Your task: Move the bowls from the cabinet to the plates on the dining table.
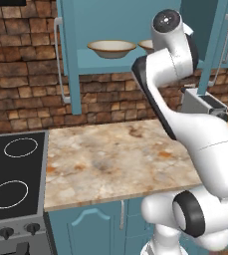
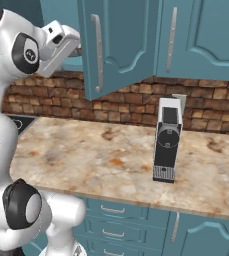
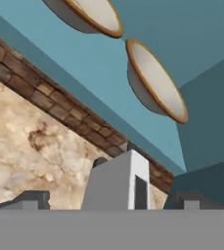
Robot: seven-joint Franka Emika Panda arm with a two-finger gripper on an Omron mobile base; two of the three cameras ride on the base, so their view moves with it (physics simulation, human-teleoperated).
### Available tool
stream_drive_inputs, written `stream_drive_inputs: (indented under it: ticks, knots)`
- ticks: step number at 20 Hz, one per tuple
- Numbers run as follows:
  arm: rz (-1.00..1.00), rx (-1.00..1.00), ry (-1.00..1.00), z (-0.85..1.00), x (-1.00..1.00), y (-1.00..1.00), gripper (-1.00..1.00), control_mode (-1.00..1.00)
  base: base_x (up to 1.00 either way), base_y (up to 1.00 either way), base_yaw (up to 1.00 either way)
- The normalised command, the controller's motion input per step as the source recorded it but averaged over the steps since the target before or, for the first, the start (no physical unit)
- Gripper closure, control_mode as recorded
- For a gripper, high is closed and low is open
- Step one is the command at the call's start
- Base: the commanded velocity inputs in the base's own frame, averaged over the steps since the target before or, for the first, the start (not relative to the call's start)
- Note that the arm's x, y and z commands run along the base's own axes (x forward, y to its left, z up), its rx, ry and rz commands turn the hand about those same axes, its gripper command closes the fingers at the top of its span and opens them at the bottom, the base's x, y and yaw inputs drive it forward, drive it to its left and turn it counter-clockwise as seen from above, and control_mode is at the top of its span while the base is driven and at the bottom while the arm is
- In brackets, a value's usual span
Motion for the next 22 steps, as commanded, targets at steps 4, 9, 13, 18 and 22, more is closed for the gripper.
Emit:
stream_drive_inputs:
  ticks: [4, 9, 13, 18, 22]
  knots:
    - [0.0, -0.22, 0.06, 0.0, 0.68, -0.26, -1.0, -1.0, 0.0, 0.0, 0.0]
    - [-0.09, -0.18, 0.12, 0.0, 0.5, -0.13, -1.0, -1.0, 0.0, 0.0, 0.0]
    - [-0.25, -0.17, 0.16, 0.0, 0.25, 0.0, -1.0, -1.0, 0.0, 0.0, 0.0]
    - [-0.26, -0.15, 0.09, 0.0, 0.31, -0.01, -1.0, -1.0, 0.0, 0.0, 0.0]
    - [-0.21, -0.07, 0.03, -0.18, 0.56, -0.12, -1.0, -1.0, 0.0, 0.0, 0.0]
